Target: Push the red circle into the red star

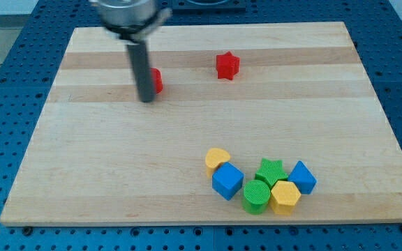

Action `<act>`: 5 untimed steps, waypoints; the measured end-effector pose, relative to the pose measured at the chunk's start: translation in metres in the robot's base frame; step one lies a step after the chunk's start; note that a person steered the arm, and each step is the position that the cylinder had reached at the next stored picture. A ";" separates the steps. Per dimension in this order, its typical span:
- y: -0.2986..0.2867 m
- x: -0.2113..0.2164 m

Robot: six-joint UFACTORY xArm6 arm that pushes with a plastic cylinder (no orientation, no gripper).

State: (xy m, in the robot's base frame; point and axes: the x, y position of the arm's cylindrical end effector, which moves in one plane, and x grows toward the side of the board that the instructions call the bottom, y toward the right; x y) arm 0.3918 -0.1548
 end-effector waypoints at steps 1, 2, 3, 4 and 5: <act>-0.050 -0.025; 0.032 -0.025; 0.067 -0.021; 0.088 -0.029; 0.088 -0.023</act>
State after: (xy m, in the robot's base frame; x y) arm 0.3687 -0.0669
